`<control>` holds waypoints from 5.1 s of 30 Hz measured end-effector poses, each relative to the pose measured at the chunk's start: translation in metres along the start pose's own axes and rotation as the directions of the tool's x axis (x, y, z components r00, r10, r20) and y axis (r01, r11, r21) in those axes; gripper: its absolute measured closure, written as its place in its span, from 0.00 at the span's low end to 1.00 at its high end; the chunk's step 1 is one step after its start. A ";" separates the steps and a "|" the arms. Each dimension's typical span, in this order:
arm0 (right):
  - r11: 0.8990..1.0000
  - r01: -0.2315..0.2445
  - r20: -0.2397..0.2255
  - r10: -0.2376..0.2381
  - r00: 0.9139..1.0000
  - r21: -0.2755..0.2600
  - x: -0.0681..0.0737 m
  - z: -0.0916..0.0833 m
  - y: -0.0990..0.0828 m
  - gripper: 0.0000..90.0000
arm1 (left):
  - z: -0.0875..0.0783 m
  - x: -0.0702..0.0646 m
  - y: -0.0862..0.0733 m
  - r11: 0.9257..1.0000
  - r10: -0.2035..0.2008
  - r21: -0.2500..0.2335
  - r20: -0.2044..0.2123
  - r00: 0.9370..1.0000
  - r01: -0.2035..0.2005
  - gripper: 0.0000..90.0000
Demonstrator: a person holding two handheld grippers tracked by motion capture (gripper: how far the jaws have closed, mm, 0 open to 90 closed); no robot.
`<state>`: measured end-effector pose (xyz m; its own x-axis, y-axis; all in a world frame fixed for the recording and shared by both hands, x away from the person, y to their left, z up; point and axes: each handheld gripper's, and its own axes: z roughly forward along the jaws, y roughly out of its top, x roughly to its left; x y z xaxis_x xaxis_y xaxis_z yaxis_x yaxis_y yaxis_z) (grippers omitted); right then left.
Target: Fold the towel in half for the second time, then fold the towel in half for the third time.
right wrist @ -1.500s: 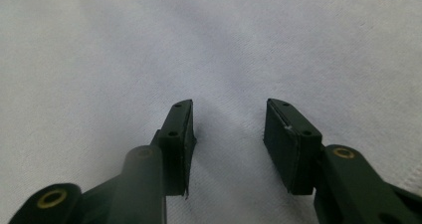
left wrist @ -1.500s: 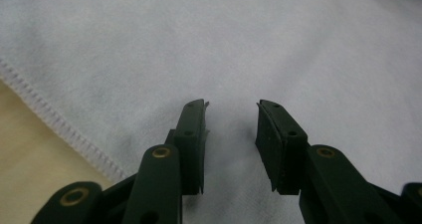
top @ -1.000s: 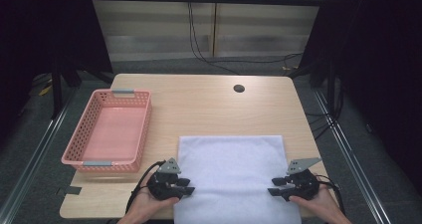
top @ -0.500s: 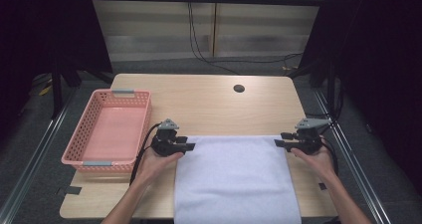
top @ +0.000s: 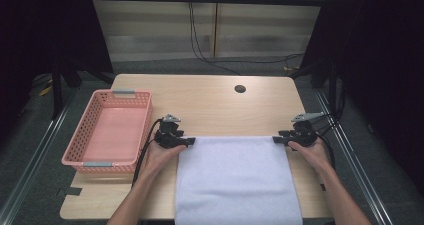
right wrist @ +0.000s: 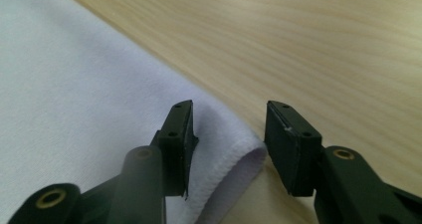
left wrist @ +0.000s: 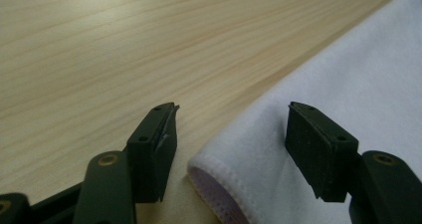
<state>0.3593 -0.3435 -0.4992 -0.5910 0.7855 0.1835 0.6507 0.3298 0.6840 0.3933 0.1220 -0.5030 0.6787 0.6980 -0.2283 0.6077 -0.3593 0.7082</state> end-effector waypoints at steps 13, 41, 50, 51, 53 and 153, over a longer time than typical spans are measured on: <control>1.000 -0.007 -0.044 0.007 0.999 -0.010 0.010 -0.008 -0.005 0.96 | -0.014 -0.005 -0.005 0.997 0.054 0.041 0.156 0.986 -0.061 0.91; 0.969 -0.004 -0.004 0.003 1.000 -0.245 -0.003 -0.053 0.054 0.97 | -0.051 0.006 0.070 0.988 0.079 -0.136 0.082 0.994 -0.067 0.93; 0.966 -0.009 0.041 0.020 0.999 -0.257 -0.021 -0.052 0.083 0.97 | -0.049 0.013 0.094 0.980 0.087 -0.186 0.062 0.994 -0.074 0.93; 0.967 -0.012 0.046 0.024 0.999 -0.253 -0.022 -0.052 0.086 0.97 | -0.049 0.015 0.097 0.978 0.091 -0.193 0.063 0.994 -0.077 0.93; 0.970 -0.004 0.065 0.020 0.998 -0.243 -0.024 -0.052 0.094 0.97 | -0.051 0.016 0.104 0.970 0.099 -0.230 0.080 0.992 -0.078 0.93; 0.959 0.284 -0.188 -0.274 0.943 0.025 0.194 -0.004 -0.050 0.46 | -0.024 -0.062 -0.036 0.986 0.150 0.042 0.169 0.974 -0.159 0.60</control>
<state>0.2097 -0.2095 -0.4950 -0.8256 0.5517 0.1183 0.4677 0.5519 0.6904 0.3196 0.1064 -0.4979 0.8219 0.5212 -0.2297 0.5091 -0.4913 0.7067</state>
